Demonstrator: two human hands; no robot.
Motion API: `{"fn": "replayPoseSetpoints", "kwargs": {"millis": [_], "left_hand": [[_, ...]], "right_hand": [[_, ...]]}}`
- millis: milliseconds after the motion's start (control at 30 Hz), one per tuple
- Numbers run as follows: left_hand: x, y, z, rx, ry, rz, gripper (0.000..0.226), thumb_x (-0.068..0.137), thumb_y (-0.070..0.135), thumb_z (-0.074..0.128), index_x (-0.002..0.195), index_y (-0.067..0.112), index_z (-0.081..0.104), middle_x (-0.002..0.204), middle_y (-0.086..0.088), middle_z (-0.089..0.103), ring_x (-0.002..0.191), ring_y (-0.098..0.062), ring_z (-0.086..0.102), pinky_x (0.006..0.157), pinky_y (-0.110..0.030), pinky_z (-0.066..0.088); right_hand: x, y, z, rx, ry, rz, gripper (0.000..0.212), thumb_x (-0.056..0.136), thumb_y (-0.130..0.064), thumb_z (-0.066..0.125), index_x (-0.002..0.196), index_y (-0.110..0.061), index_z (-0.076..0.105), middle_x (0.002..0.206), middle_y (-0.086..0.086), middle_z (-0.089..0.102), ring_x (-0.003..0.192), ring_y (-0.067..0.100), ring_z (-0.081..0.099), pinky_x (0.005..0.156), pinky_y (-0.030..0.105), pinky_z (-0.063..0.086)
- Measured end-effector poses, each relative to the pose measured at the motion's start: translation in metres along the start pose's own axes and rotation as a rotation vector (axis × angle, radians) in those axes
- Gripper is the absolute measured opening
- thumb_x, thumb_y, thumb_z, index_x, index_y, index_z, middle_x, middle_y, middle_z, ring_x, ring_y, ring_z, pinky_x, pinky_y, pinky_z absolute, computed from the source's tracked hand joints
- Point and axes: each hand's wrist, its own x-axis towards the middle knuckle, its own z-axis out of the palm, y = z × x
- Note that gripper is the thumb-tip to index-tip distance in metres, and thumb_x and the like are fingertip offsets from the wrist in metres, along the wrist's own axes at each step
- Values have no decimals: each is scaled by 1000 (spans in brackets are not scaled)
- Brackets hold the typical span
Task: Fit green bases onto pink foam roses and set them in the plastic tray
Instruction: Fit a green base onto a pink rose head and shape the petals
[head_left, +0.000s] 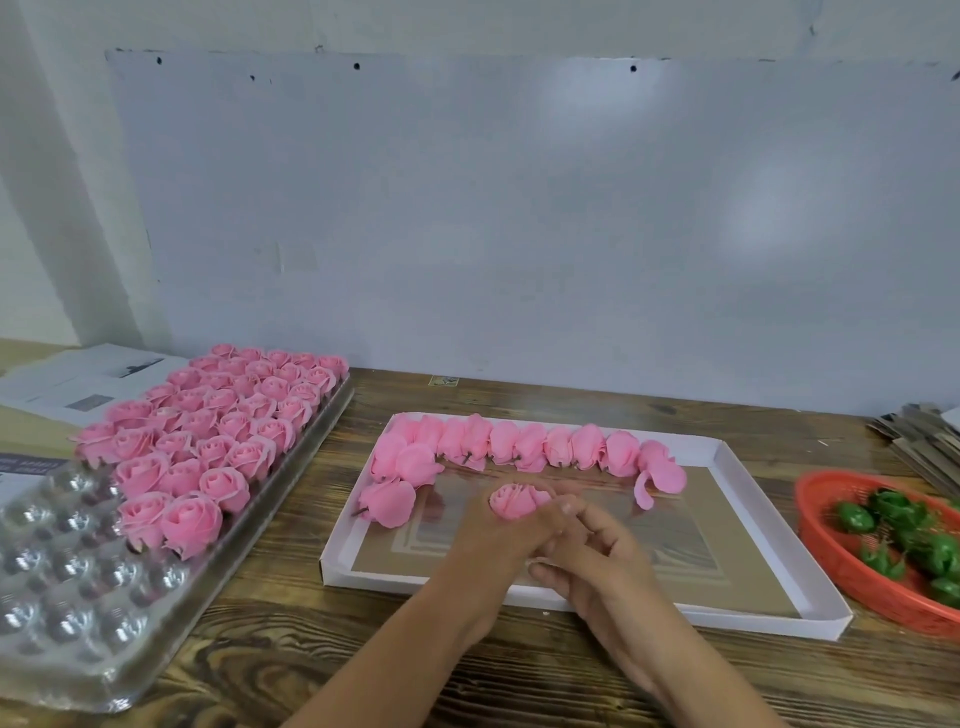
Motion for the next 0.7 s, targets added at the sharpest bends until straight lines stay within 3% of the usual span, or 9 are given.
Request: {"fn": "replayPoseSetpoints", "kwargs": {"millis": [67,133,200,300,400,500,567,633,700], "left_hand": [[1,-2,-1,-75,0,7,37,73,43,85,96,14,78,92,-9,72,91,-20,68,83,-35,56],[0,-4,-3,-111,-21,18,42,69,50,88,95,18,79,94,-8,72,92,-21,68,84,-36,55],[-2,-3,-2,-109,-57,38,37,66,52,90,88,25,78,98,-4,74,93,-18,69,81,-30,55],[-4,-3,-1,-81,-89,54,40,62,49,93,93,29,77,102,2,76,99,-14,71,82,-25,56],[-3,-6,-1,-54,-65,41,39,62,37,93,96,28,77,96,1,75,96,-16,72,77,-26,56],[-3,-8,1,-10,-8,43,23,70,35,82,87,22,74,97,-4,76,93,-18,71,70,-30,57],[-4,-6,3,4,26,46,23,74,40,77,80,19,72,96,-9,76,88,-18,71,68,-31,57],[-6,-2,4,-7,32,23,37,76,48,74,91,15,74,91,-12,75,79,-20,68,64,-31,56],[-7,0,3,-13,20,-6,46,77,53,71,101,14,76,86,-11,72,74,-24,64,60,-31,54]], "right_hand": [[2,-1,0,103,-1,55,32,86,-12,62,116,0,66,96,16,65,83,20,64,73,28,56],[3,-1,-2,138,4,85,28,88,-17,62,111,-3,71,90,13,65,78,18,64,70,28,57],[3,-1,-3,103,1,80,21,80,-19,71,97,-9,77,91,9,71,79,17,68,71,27,58],[2,2,-2,40,37,59,31,65,-21,79,93,-9,75,104,10,74,91,20,71,75,29,59],[3,5,-3,-49,97,35,29,63,-11,80,90,-11,73,98,13,72,93,26,69,84,39,58],[1,4,1,-133,97,5,18,78,4,71,93,-5,70,101,21,71,94,31,66,90,48,51],[0,2,3,-148,63,-7,21,78,-1,73,99,-5,71,93,22,71,84,25,66,78,37,54],[-2,-2,4,-110,29,14,26,71,-12,76,96,-8,74,77,14,68,69,17,63,62,25,52],[-3,-3,4,-44,-21,74,23,75,-14,74,96,-5,72,74,12,64,63,15,58,57,22,51]]}}
